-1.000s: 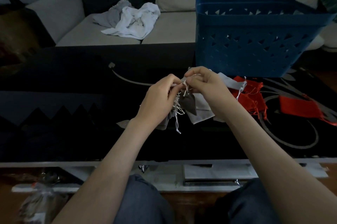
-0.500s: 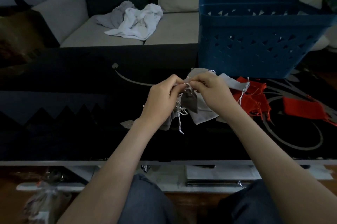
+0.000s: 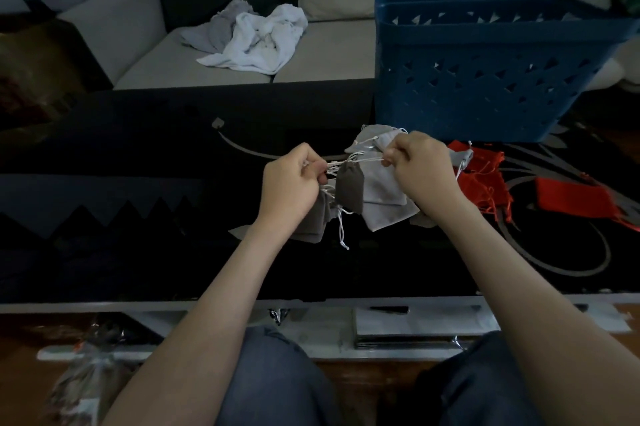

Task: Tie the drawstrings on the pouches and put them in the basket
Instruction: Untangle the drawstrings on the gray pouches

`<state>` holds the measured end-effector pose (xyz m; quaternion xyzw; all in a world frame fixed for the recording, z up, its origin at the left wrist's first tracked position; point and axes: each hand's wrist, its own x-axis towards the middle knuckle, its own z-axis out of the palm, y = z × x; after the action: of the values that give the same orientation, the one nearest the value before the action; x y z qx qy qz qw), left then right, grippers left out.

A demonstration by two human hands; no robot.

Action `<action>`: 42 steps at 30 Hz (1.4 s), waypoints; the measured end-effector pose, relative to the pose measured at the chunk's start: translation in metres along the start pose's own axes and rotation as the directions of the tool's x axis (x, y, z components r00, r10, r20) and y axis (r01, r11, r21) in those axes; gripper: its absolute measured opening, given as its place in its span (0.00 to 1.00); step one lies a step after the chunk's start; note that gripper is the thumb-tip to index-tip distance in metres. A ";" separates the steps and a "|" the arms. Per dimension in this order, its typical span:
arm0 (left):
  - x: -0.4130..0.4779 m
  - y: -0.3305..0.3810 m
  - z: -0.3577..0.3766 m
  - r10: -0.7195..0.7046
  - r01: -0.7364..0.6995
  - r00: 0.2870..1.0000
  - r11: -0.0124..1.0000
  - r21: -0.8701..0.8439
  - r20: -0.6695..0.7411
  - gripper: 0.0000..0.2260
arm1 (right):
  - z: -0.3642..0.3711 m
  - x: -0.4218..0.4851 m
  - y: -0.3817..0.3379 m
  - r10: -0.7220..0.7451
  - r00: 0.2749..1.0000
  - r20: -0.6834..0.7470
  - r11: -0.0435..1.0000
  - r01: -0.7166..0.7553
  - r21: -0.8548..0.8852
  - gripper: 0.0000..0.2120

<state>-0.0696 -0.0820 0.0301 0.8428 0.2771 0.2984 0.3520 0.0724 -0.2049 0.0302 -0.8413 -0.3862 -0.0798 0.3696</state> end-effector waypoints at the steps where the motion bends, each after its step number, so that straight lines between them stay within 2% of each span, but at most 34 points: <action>1: 0.000 -0.001 0.000 0.037 -0.038 0.999 0.996 0.076 0.016 0.08 | 0.003 0.001 0.004 -0.001 0.999 0.044 0.999 0.003 -0.037 0.10; 3: 0.000 -0.002 0.001 0.122 -0.131 0.991 0.956 0.261 0.051 0.07 | 0.008 0.002 0.012 -0.023 0.991 0.132 0.996 0.034 -0.086 0.08; 5: -0.001 -0.001 -0.001 0.176 -0.192 0.981 0.919 0.344 0.078 0.06 | 0.006 0.001 0.015 -0.083 0.980 0.178 0.995 0.091 -0.036 0.06; 8: -0.001 0.001 -0.001 0.291 -0.318 0.947 0.912 0.259 0.134 0.06 | -0.001 -0.004 0.002 -0.188 0.956 0.226 0.974 0.152 0.170 0.10; 11: 0.001 0.005 0.003 0.352 -0.364 0.931 0.918 0.159 0.095 0.05 | -0.004 -0.009 -0.013 -0.210 0.924 0.320 0.939 0.100 0.328 0.10; 14: 0.000 0.009 0.007 0.365 -0.365 0.931 0.930 0.037 0.016 0.04 | -0.005 -0.011 -0.021 -0.197 0.907 0.372 0.939 0.064 0.339 0.06; 18: -0.001 0.015 0.008 0.415 -0.414 0.910 0.910 0.027 -0.030 0.02 | -0.004 -0.014 -0.028 -0.218 0.890 0.401 0.935 0.073 0.347 0.04; 20: -0.002 0.016 0.007 0.359 -0.364 0.931 0.929 -0.064 -0.068 0.02 | -0.005 -0.014 -0.029 -0.210 0.883 0.419 0.928 0.045 0.369 0.04; 23: -0.003 0.017 0.004 0.180 -0.180 0.983 0.942 -0.282 -0.026 0.02 | -0.009 -0.012 -0.028 -0.183 0.874 0.449 0.917 -0.013 0.400 0.04; 26: -0.002 0.016 0.000 0.103 -0.061 0.993 0.854 -0.517 0.052 0.04 | -0.014 -0.012 -0.028 -0.166 0.882 0.440 0.876 -0.074 0.477 0.04; 28: -0.003 0.017 -0.001 0.132 -0.096 0.990 0.878 -0.469 0.046 0.05 | -0.017 -0.013 -0.029 -0.166 0.878 0.449 0.841 -0.112 0.529 0.02; 30: -0.005 0.020 0.001 0.207 -0.194 0.978 0.942 -0.275 0.018 0.04 | -0.018 -0.014 -0.029 -0.166 0.871 0.462 0.835 -0.125 0.536 0.02; 32: -0.006 0.025 0.003 0.248 -0.248 0.969 0.955 -0.163 -0.023 0.01 | -0.018 -0.013 -0.029 -0.160 0.880 0.446 0.828 -0.126 0.546 0.02; 39: -0.008 0.028 0.006 0.171 -0.169 0.985 0.965 -0.200 -0.008 0.07 | -0.014 -0.014 -0.035 -0.135 0.950 0.283 0.801 -0.063 0.595 0.03; 42: -0.008 0.029 0.004 0.132 -0.123 0.991 0.959 -0.256 0.018 0.08 | -0.013 -0.015 -0.036 -0.116 0.971 0.208 0.775 -0.042 0.630 0.06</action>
<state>-0.0650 -0.1068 0.0475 0.8120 0.1754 0.3386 0.4419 0.0386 -0.2072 0.0536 -0.6645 -0.4481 0.1467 0.5797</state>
